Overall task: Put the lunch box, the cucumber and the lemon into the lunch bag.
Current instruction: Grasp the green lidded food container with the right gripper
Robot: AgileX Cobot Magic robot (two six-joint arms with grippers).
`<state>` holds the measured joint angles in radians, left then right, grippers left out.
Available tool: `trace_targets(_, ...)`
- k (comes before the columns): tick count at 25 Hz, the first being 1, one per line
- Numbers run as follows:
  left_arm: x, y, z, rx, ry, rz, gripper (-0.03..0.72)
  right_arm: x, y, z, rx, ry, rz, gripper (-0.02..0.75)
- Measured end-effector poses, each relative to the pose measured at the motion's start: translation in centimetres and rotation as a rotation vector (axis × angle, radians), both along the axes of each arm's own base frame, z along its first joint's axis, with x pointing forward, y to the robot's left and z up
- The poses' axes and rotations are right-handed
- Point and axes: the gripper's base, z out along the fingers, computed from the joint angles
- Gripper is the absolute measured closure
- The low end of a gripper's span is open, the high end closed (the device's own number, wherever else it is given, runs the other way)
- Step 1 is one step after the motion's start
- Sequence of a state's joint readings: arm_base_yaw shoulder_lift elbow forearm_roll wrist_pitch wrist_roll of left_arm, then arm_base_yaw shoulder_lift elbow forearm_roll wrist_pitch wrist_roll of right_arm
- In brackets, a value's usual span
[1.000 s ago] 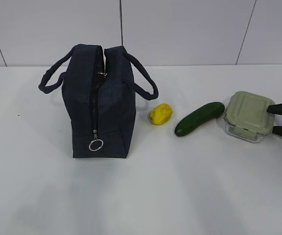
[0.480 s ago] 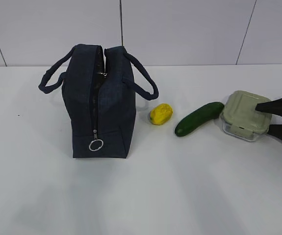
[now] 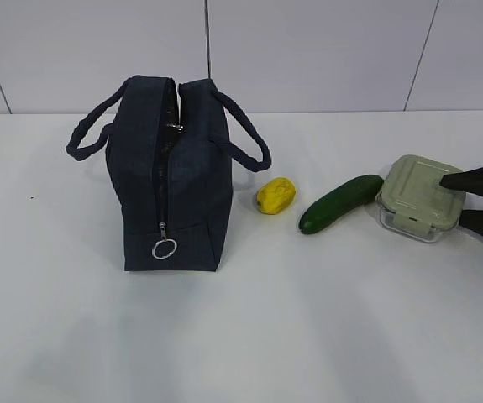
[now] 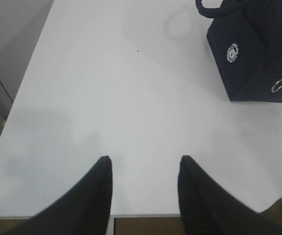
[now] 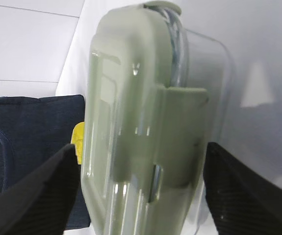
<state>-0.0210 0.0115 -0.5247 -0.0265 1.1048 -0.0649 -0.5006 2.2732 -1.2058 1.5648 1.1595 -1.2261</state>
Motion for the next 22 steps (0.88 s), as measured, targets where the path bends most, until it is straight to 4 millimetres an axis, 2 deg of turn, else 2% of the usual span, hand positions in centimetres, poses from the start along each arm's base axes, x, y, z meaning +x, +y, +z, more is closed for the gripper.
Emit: trace_targets(22,0.0,0.0,0.0,0.0,0.0,0.0,0.371,0.0,0.0,0.0,0.014,0.015,-0.007,0.16)
